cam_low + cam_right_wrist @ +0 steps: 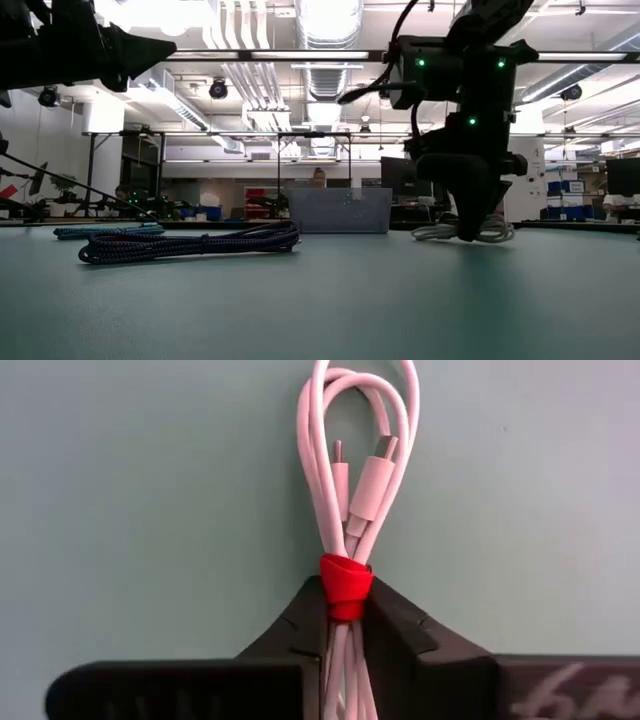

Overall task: Pick and place USB-C Cables
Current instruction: Put the white charger cable into the black container

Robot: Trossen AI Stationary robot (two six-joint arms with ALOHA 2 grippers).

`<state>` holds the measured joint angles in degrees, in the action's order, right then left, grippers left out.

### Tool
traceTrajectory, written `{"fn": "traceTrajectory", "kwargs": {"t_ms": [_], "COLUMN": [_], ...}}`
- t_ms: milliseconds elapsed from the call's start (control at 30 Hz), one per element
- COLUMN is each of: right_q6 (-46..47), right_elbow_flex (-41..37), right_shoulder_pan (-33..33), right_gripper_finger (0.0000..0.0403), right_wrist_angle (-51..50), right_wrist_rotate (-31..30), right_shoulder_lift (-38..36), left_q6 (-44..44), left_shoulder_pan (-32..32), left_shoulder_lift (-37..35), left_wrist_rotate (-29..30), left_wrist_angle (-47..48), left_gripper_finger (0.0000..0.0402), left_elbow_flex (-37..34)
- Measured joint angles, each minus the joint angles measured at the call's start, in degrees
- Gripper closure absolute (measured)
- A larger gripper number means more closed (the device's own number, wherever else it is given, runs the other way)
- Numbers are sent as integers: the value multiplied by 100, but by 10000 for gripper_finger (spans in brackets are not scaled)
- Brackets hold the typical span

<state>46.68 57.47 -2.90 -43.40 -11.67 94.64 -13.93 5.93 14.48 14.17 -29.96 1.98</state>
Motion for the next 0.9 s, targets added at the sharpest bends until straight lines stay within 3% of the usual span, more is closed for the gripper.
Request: {"fn": "traceTrajectory", "kwargs": {"t_ms": [200, 467, 900], "right_q6": [-414, -1090, -2678], "right_elbow_flex": [331, 1439, 2558], "right_shoulder_pan": [23, 222, 888], "right_gripper_finger": [373, 372, 370], "right_wrist_angle": [-379, -1230, -1560], "right_wrist_rotate": [3, -438, -172], "right_shoulder_lift": [-230, -484, -458], "left_q6": [0, -2, -2], "left_shoulder_pan": [0, -1, -2], "left_shoulder_lift": [4, -6, 114], "left_wrist_rotate": [4, 6, 4], "left_wrist_angle": [2, -138, -108], "left_gripper_finger": [402, 402, 402], "left_elbow_flex": [0, -2, -2]}}
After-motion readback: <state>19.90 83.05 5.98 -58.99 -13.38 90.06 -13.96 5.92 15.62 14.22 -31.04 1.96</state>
